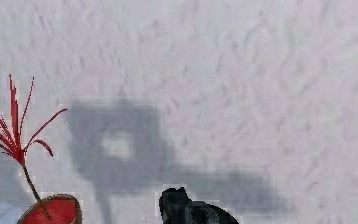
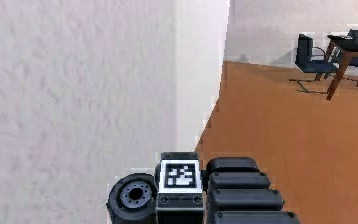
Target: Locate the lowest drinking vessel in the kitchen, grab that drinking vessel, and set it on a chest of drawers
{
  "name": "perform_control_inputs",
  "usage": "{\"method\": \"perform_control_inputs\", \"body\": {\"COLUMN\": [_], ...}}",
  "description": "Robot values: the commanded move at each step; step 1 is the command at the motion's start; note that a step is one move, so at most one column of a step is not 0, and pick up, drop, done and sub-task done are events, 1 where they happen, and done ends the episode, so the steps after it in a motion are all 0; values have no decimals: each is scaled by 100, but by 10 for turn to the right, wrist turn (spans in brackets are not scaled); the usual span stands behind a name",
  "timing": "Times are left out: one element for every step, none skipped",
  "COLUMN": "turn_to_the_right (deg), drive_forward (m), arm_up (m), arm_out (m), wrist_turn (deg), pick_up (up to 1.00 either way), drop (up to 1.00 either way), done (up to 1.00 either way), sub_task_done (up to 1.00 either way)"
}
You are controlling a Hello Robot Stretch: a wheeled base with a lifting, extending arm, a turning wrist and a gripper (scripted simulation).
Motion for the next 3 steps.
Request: {"method": "perform_control_inputs", "body": {"turn_to_the_right": [420, -420, 450], "drive_forward": [0, 0, 0], "arm_up": [0, 0, 0], "arm_out": [0, 0, 0], "wrist_turn": [0, 0, 0], "pick_up": [0, 0, 0], "drop": [0, 0, 0], "done": [0, 0, 0], "sub_task_done": [0, 0, 0]}}
